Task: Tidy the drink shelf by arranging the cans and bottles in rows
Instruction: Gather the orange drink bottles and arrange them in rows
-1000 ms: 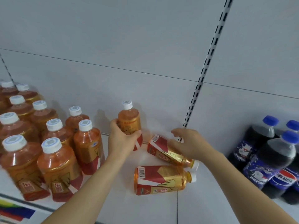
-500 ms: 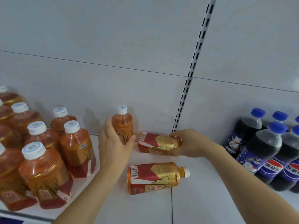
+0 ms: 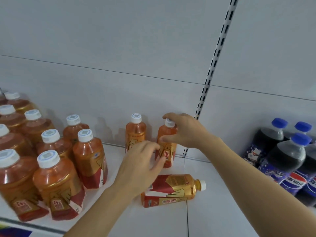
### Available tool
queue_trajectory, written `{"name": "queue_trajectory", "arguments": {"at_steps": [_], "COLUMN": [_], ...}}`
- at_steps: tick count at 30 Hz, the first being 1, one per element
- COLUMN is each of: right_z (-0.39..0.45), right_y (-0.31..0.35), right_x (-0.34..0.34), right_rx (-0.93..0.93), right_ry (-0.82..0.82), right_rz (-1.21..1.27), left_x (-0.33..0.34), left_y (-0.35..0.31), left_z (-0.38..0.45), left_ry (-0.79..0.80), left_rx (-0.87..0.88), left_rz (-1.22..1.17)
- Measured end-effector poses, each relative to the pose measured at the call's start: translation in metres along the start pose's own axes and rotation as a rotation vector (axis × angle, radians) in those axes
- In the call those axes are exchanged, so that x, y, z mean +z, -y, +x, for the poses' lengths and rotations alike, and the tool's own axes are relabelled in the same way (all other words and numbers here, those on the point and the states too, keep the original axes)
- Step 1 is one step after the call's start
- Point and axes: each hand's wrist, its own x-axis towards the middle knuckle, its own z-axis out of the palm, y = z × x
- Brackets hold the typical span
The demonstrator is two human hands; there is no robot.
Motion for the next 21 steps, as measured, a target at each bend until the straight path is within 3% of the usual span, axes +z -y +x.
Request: {"name": "queue_trajectory", "arguments": {"at_steps": [5, 7, 13, 17, 21], "right_z": [-0.018, -0.036, -0.102, -0.121, -0.118], "right_y": [-0.006, -0.015, -0.051, -0.048, -0.006], "right_x": [0.008, 0.009, 0.027, 0.032, 0.032], "right_rx": [0.004, 0.034, 0.183, 0.31, 0.228], "right_ry": [-0.048, -0.103, -0.15, -0.206, -0.104], "right_rz": [0.005, 0.058, 0.194, 0.413, 0.558], "left_x": [0.009, 0.015, 0.016, 0.019, 0.034], "left_y": [-0.018, -0.02, -0.025, -0.022, -0.009], "left_z": [-0.001, -0.002, -0.013, -0.035, -0.052], "left_ry": [0.729, 0.815, 0.603, 0.292, 0.004], "left_rx": [0.032, 0.044, -0.007, -0.176, -0.283], "left_rz": [0.213, 0.284, 0.18, -0.07, -0.248]}}
